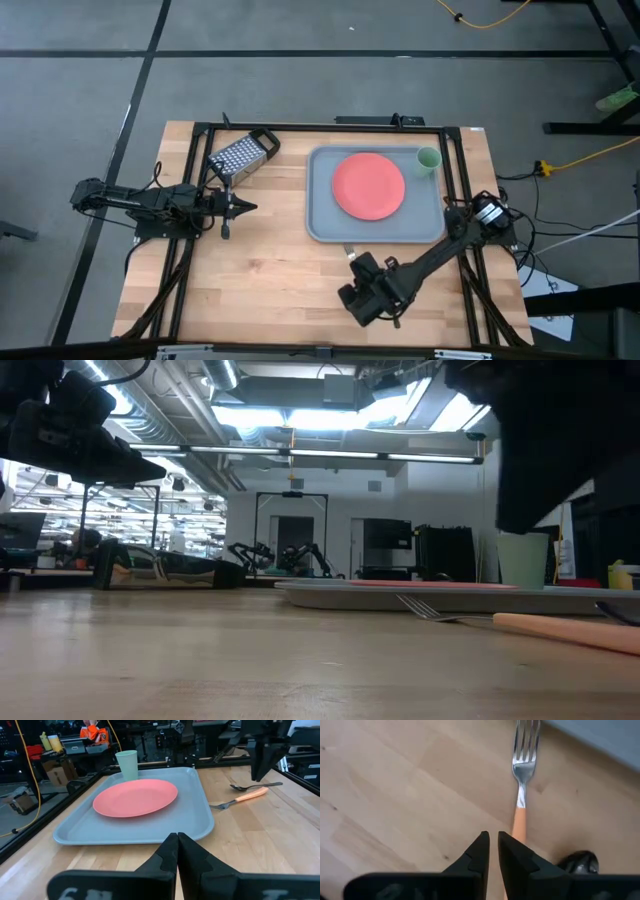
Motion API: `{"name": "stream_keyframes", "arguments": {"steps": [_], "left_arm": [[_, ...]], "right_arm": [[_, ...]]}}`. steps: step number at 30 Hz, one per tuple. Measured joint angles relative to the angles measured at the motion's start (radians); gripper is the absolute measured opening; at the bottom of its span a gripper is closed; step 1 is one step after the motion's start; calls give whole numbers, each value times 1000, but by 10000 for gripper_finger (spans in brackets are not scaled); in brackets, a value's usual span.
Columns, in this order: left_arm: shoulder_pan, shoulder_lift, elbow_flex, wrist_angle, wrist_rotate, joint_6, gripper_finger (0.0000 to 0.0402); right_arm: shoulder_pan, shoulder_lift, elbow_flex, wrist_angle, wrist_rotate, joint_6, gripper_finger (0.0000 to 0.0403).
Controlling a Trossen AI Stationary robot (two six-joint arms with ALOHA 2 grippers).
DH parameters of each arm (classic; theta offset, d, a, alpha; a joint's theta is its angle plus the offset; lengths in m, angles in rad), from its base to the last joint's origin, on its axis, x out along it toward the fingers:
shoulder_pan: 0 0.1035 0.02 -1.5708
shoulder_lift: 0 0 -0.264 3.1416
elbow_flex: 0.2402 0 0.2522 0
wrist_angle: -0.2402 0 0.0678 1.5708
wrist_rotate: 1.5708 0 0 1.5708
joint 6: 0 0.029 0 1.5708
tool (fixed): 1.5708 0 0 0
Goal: Pick and place plate/cup/fork/spoon on tray
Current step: Put the orange fork on the gray serving tray to the right side of the pink plate
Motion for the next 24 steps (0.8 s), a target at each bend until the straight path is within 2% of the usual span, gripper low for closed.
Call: {"name": "stream_keyframes", "arguments": {"steps": [3, 7, 12, 14, 18, 24], "left_arm": [[0, 0, 0, 0, 0, 0, 0], [0, 0, 0, 0, 0, 0, 0], [0, 0, 0, 0, 0, 0, 0], [0, 0, 0, 0, 0, 0, 0], [0, 0, 0, 0, 0, 0, 0], [0, 0, 0, 0, 0, 0, 0]], "right_arm": [[-10, 0, 0, -3, -46, -13, 45], [-3, 0, 0, -15, -61, -154, 45], [14, 0, 0, -17, -184, -227, 45], [25, 0, 0, -12, -156, -187, 45], [45, 0, 0, -18, -21, -179, 61], [50, 0, 0, -5, -13, -180, 110]]}}
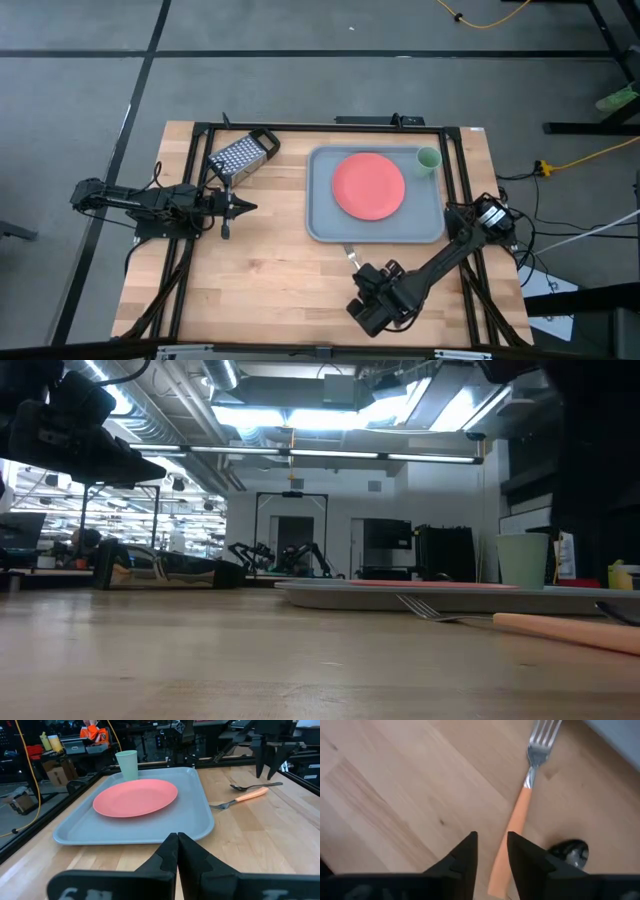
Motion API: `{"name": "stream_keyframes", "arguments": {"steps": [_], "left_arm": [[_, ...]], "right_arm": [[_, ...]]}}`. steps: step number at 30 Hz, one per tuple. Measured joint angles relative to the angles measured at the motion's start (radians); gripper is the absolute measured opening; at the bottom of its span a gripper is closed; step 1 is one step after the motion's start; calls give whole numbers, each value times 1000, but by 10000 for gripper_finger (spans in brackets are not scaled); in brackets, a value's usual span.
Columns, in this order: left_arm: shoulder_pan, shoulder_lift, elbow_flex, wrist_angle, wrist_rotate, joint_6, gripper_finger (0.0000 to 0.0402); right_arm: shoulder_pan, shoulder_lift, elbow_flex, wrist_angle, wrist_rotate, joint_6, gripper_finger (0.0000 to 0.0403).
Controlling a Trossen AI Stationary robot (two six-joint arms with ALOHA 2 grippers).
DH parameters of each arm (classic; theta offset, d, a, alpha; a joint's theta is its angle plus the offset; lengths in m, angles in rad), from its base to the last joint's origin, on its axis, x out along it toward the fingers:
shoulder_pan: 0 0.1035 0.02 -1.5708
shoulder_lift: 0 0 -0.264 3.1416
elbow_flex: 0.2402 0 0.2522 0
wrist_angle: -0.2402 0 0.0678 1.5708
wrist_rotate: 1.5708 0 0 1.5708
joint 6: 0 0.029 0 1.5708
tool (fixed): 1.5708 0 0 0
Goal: Pick and place plate/cup/fork/spoon on tray
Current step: Put the orange fork on the gray serving tray to the right side of the pink plate
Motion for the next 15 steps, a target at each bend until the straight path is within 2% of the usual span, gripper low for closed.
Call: {"name": "stream_keyframes", "arguments": {"steps": [7, 15], "left_arm": [[0, 0, 0, 0, 0, 0, 0], [0, 0, 0, 0, 0, 0, 0]], "right_arm": [[-13, 0, 0, 76, 9, 0, 115], [-32, 0, 0, 169, 76, -2, 115]]}}
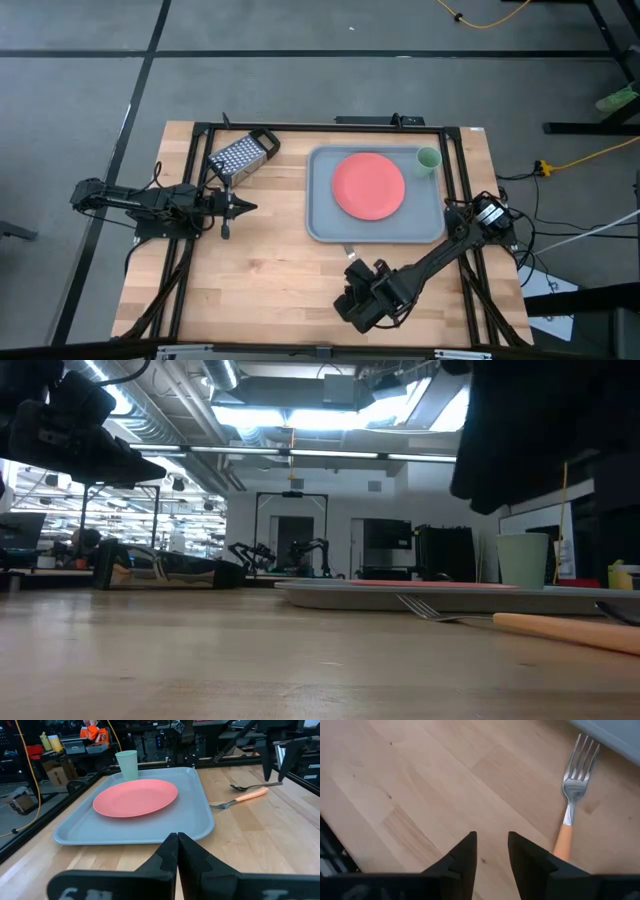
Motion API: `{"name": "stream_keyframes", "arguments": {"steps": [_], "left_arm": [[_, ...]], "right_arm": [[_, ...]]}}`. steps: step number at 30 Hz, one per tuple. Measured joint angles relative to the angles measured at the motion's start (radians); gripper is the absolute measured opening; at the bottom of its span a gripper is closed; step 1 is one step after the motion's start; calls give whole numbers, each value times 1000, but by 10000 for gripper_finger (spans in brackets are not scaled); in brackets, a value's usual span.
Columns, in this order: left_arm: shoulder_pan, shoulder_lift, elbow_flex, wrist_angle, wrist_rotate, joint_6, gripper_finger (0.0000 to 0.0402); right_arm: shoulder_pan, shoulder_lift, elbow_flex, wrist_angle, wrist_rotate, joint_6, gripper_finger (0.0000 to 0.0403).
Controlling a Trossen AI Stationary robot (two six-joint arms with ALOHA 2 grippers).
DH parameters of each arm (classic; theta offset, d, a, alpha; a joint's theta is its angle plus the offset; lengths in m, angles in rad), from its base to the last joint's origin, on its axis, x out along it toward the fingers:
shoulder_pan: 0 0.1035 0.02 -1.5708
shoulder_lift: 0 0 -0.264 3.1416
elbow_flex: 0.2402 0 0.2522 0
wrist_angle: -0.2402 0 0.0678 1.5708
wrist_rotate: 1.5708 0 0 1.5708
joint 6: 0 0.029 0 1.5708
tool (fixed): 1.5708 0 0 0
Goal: Pick and place plate/cup/fork/spoon on tray
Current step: Put the orange fork on the gray serving tray to the right side of the pink plate
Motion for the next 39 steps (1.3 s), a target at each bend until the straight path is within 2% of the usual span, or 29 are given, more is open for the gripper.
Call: {"name": "stream_keyframes", "arguments": {"steps": [4, 7, 11, 15, 19, 24, 30, 39], "left_arm": [[0, 0, 0, 0, 0, 0, 0], [0, 0, 0, 0, 0, 0, 0], [0, 0, 0, 0, 0, 0, 0], [0, 0, 0, 0, 0, 0, 0], [0, 0, 0, 0, 0, 0, 0], [0, 0, 0, 0, 0, 0, 0], [0, 0, 0, 0, 0, 0, 0], [0, 0, 0, 0, 0, 0, 0]], "right_arm": [[0, 0, 0, -39, 32, 13, 115], [-12, 0, 0, -153, 33, 150, 115], [-32, -1, -30, -238, -42, 239, 115], [-47, -1, -88, -160, -122, 230, 115], [-60, 0, -121, -142, -113, 194, 115], [-78, 0, -138, -106, -167, 111, 115], [-86, 0, -137, -33, -170, 57, 115], [-88, 24, -136, -39, -171, 54, 115]]}}
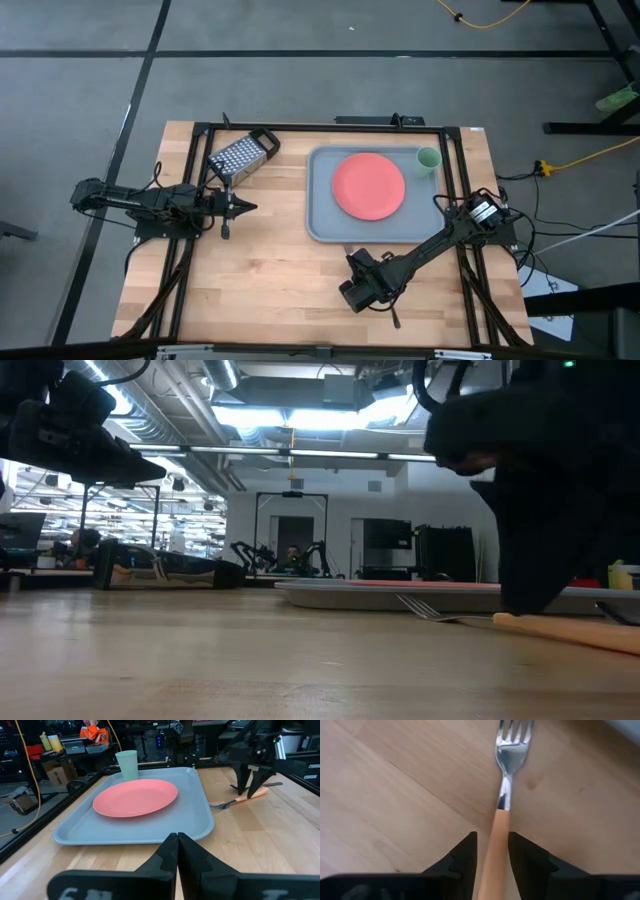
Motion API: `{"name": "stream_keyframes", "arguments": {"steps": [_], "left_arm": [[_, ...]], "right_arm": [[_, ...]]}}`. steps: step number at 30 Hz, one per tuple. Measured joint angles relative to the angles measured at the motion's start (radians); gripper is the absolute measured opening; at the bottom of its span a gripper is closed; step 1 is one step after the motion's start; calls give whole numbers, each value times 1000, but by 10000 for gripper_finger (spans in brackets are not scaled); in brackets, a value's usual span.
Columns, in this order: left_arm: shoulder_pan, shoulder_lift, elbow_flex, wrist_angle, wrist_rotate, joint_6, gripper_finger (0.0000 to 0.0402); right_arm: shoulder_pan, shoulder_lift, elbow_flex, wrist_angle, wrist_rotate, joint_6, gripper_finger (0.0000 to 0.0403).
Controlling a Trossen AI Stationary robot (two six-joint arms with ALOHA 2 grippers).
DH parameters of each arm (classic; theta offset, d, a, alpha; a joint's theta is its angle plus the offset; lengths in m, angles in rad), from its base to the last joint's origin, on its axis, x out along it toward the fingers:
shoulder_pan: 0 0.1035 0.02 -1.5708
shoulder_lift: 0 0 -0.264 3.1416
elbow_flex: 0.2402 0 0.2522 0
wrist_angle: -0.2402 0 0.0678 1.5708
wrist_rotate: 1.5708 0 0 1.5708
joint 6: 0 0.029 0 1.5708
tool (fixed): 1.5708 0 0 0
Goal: Pick and place plate/cup/fork/spoon on tray
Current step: Put the orange fork on the gray serving tray to the right side of the pink plate
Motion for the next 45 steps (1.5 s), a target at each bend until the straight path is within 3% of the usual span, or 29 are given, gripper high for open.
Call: {"name": "stream_keyframes", "arguments": {"steps": [14, 23, 29, 37, 40, 45], "left_arm": [[0, 0, 0, 0, 0, 0, 0], [0, 0, 0, 0, 0, 0, 0], [0, 0, 0, 0, 0, 0, 0], [0, 0, 0, 0, 0, 0, 0], [0, 0, 0, 0, 0, 0, 0], [0, 0, 0, 0, 0, 0, 0]], "right_arm": [[0, 60, 5, -11, -14, -4, 114], [0, 63, 3, 6, -36, 3, 51], [0, 66, 32, -13, -30, -1, 47], [7, 74, 242, -162, -7, -116, 47], [22, 74, 352, -261, 67, -186, 47], [55, 71, 539, -708, 253, -72, 47]]}}
